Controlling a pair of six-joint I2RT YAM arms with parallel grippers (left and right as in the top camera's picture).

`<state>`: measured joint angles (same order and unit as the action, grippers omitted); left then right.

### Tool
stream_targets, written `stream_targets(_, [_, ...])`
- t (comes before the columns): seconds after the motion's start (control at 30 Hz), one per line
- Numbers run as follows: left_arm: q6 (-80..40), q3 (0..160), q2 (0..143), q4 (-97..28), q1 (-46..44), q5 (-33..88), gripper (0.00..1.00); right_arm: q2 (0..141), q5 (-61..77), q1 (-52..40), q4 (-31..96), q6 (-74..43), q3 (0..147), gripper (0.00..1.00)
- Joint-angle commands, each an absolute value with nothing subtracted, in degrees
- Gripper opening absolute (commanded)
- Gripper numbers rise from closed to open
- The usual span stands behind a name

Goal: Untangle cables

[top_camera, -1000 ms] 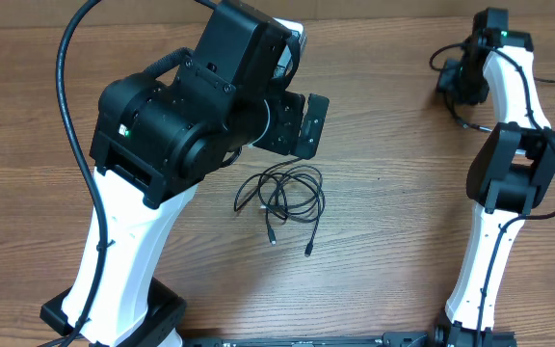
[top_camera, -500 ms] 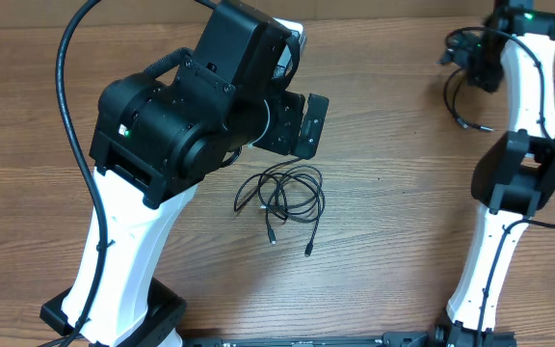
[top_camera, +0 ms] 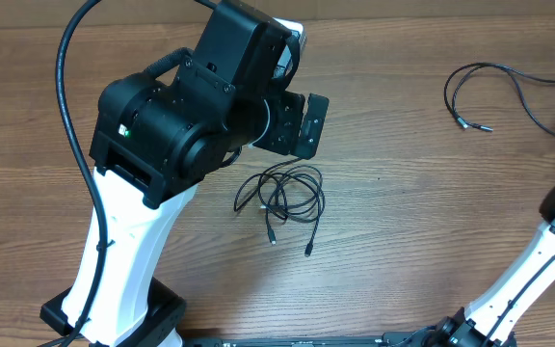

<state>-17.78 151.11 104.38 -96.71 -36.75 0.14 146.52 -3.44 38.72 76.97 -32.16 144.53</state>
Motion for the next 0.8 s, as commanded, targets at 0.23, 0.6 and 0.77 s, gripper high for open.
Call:
stream_targets(0.23, [-16.71, 150.85, 104.90, -96.79, -36.73, -0.60, 1.00, 146.96, -4.10, 38.65, 72.44, -32.56, 145.45, 0.97])
stream_targets(0.6, [-16.71, 150.85, 104.88, -96.79, -36.75, -0.58, 1.00, 150.19, -10.28, 38.98, 71.94, -32.12, 144.53, 0.95])
stream_targets(0.77, [-16.71, 150.85, 104.88, -96.79, -36.77, -0.58, 1.00, 150.19, -10.50, 38.98, 69.82, -28.82, 143.44, 0.90])
